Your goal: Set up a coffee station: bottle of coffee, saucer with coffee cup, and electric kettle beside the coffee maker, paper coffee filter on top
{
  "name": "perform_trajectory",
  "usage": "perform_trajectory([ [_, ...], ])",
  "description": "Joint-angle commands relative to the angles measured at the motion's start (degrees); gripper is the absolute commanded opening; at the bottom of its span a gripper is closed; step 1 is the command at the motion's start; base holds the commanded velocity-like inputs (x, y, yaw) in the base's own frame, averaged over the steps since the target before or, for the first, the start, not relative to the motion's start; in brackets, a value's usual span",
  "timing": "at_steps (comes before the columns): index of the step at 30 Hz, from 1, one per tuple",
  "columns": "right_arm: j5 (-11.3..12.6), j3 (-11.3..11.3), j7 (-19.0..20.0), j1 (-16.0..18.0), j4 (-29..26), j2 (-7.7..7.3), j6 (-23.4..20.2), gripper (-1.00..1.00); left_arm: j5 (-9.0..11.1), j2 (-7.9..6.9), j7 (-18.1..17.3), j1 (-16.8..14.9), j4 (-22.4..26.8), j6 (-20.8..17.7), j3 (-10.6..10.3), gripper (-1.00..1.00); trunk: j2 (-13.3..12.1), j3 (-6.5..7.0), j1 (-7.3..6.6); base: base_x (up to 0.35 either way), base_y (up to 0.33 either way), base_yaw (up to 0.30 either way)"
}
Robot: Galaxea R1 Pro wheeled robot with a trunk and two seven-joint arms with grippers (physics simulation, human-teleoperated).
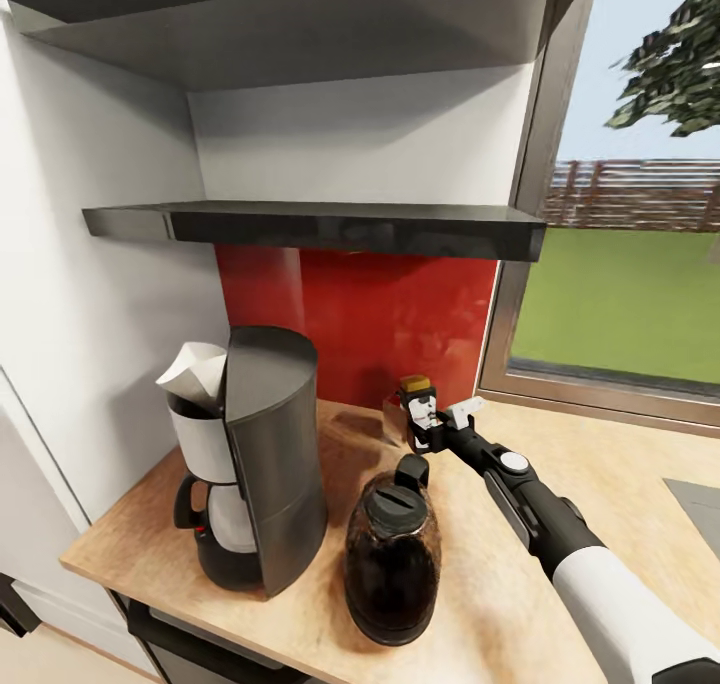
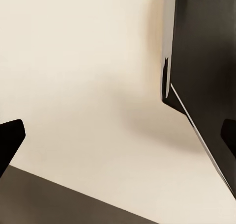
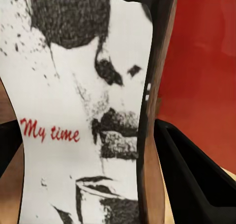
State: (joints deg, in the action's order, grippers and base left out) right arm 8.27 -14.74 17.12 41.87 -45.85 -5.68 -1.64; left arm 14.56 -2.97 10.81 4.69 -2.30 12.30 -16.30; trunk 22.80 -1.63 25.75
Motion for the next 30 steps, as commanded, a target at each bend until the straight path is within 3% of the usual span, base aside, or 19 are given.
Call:
perform_trajectory([
  [1, 0.70, -0.19, 0.01, 0.05, -0.03, -0.06, -0.20, -1.00, 0.47, 0.03, 0.09, -0.03, -0.08, 0.27, -0.49, 1.00, 0.12, -0.12, 0.04, 0.002, 0.047, 0.000],
  [7, 0.70, -0.20, 0.03, 0.05, -0.03, -0.03, -0.20, -1.00, 0.51, 0.32, 0.09, -0.03, -0.08, 0.27, -0.49, 1.00, 0.12, -0.12, 0.04, 0.001, 0.162, 0.000],
  [24, 0.66, -0.20, 0.01, 0.05, 1.36, 0.07, -0.11, -1.00, 0.47, 0.34, 0.12, -0.03, -0.08, 0.27, -0.49, 1.00, 0.12, -0.12, 0.04, 0.000, 0.005, 0.000],
  [30, 0.69, -0.14, 0.01, 0.05, 5.14, 0.17, 4.91, -1.00, 0.47, 0.34, 0.17, -0.03, -0.08, 0.27, -0.49, 1.00, 0.12, -0.12, 0.04, 0.000, 0.000, 0.000],
])
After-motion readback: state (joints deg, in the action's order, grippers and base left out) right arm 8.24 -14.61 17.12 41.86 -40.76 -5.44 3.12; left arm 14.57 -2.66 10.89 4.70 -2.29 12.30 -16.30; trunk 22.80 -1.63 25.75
